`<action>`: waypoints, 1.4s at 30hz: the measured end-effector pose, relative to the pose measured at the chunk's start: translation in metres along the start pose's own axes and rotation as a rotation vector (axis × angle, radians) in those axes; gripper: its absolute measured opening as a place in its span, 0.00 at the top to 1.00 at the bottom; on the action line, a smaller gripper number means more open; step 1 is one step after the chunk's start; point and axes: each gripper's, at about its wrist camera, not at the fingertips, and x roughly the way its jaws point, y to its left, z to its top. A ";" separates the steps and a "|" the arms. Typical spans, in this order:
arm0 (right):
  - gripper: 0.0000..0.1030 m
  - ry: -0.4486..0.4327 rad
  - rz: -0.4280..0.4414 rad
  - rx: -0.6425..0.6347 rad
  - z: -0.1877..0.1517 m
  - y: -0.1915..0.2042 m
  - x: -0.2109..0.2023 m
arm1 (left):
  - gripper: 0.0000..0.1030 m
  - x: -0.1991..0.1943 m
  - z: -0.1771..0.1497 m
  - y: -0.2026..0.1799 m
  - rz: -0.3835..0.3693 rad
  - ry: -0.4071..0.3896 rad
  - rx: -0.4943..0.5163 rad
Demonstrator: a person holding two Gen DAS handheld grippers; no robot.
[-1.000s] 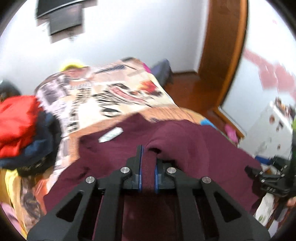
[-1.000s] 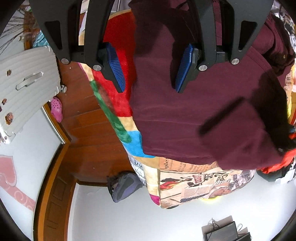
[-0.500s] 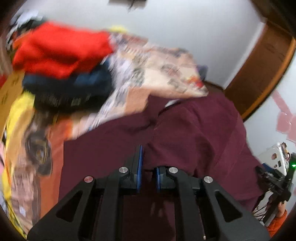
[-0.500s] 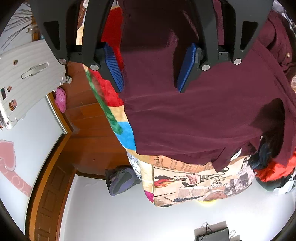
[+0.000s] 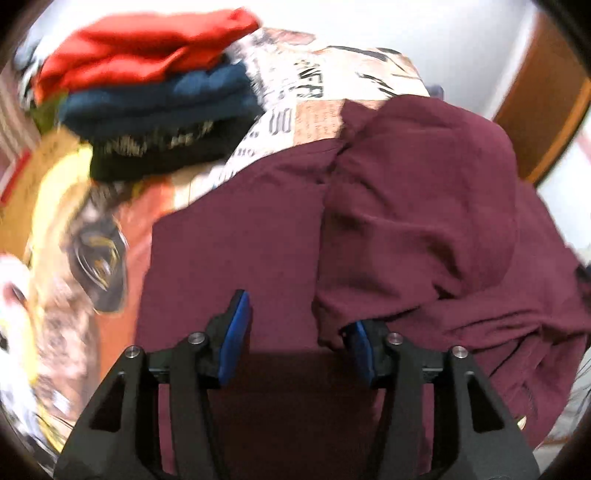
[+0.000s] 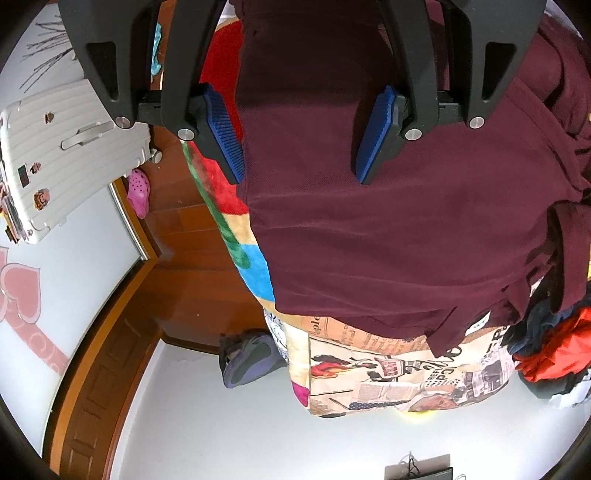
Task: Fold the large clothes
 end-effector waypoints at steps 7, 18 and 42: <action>0.43 -0.078 0.039 -0.035 0.008 0.014 -0.021 | 0.26 -0.017 0.011 -0.040 0.017 -0.061 0.170; 0.43 -0.043 0.099 -0.081 0.004 0.034 -0.005 | 0.24 -0.011 0.013 -0.115 -0.052 -0.061 0.379; 0.43 -0.013 0.114 -0.031 -0.004 0.026 0.002 | 0.98 -0.038 0.044 -0.057 -0.145 -0.139 0.106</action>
